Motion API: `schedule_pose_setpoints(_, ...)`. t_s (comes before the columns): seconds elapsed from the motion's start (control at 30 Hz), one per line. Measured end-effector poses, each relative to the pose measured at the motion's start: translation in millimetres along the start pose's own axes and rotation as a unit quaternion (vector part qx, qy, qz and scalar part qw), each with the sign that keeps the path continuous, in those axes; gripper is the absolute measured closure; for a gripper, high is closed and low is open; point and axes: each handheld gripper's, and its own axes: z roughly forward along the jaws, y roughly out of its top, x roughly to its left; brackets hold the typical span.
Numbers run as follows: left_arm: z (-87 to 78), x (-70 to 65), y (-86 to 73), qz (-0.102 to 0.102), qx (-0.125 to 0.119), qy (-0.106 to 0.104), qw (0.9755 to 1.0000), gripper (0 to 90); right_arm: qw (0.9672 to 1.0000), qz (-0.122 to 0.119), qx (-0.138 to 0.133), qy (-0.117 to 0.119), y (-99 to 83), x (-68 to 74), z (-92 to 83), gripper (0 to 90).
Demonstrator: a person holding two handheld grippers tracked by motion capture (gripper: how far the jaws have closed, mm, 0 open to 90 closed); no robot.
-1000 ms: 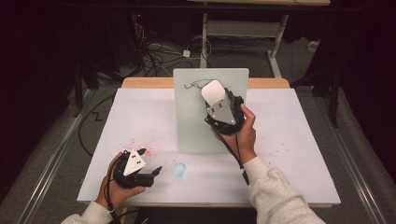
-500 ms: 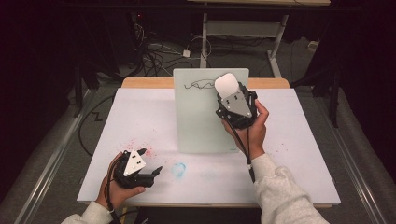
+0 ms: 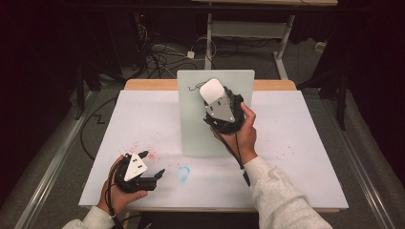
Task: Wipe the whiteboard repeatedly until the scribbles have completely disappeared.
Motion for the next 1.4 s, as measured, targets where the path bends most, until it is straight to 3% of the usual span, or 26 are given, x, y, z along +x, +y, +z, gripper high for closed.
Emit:
schedule_pose_setpoints(0.1, -0.6, -0.3, 0.1, 0.002, -0.001, 0.000, 1.0000, 18.2, 0.9999, -0.015, 0.003, -0.002, -1.2, 3.1, -0.3, 31.0)
schedule_pose_setpoints(0.2, -1.0, -0.6, -0.2, -0.003, 0.003, -0.001, 1.0000, 18.2, 0.9999, 0.001, 0.002, -0.015, -0.5, -6.2, -0.4, 31.0)
schedule_pose_setpoints(0.23, -0.5, -0.1, 0.0, 0.001, -0.001, 0.001, 1.0000, 18.2, 0.9996, 0.018, 0.001, -0.020, 1.1, -14.1, -0.4, 31.0)
schedule_pose_setpoints(0.4, 0.5, -0.9, 0.1, -0.003, 0.004, -0.004, 1.0000, 18.2, 0.9995, 0.020, 0.000, -0.024, 7.4, -15.9, 2.0, 31.0)
schedule_pose_setpoints(0.57, 0.1, -0.7, -0.2, -0.004, 0.005, -0.005, 1.0000, 18.2, 0.9999, -0.015, -0.002, -0.002, 15.6, 10.7, 6.4, 31.0)
schedule_pose_setpoints(0.7, 0.0, 0.5, -0.8, 0.001, 0.002, -0.006, 1.0000, 18.2, 0.9992, -0.039, -0.003, 0.001, 14.8, 30.5, 8.2, 31.0)
schedule_pose_setpoints(0.9, 0.5, -0.8, -0.6, -0.003, 0.006, -0.010, 0.9999, 18.2, 0.9982, -0.060, 0.001, 0.006, 14.0, 40.9, 8.2, 30.9)
schedule_pose_setpoints(0.97, 0.3, -0.8, -0.5, -0.002, 0.006, -0.009, 0.9999, 18.2, 0.9983, -0.056, 0.001, 0.014, 14.5, 37.5, 7.9, 31.0)
schedule_pose_setpoints(1.03, 0.2, -0.8, -0.7, -0.003, 0.006, -0.009, 0.9999, 18.2, 0.9990, -0.045, 0.004, 0.002, 15.5, 30.4, 7.1, 31.0)
schedule_pose_setpoints(1.07, 0.1, -0.7, -0.8, -0.003, 0.006, -0.009, 0.9999, 18.2, 0.9998, -0.020, 0.003, -0.009, 15.4, 17.4, 6.6, 31.0)
schedule_pose_setpoints(1.1, -0.1, -0.7, -1.1, -0.003, 0.006, -0.009, 0.9999, 18.2, 0.9998, -0.020, 0.003, -0.009, 15.4, 17.4, 6.6, 31.0)
schedule_pose_setpoints(1.2, 0.0, 0.4, -1.1, 0.002, 0.004, -0.007, 1.0000, 18.2, 0.9994, 0.012, 0.007, -0.032, 13.8, -0.4, 5.1, 31.0)
schedule_pose_setpoints(1.27, 0.4, -0.5, -1.2, -0.004, 0.007, -0.009, 0.9999, 18.2, 0.9989, 0.030, 0.006, -0.035, 11.9, -8.7, 4.0, 31.0)
schedule_pose_setpoints(1.4, 0.8, -1.5, -0.3, 0.000, 0.008, -0.010, 0.9999, 18.2, 0.9992, 0.020, 0.007, -0.035, 10.5, -0.5, 4.1, 31.0)
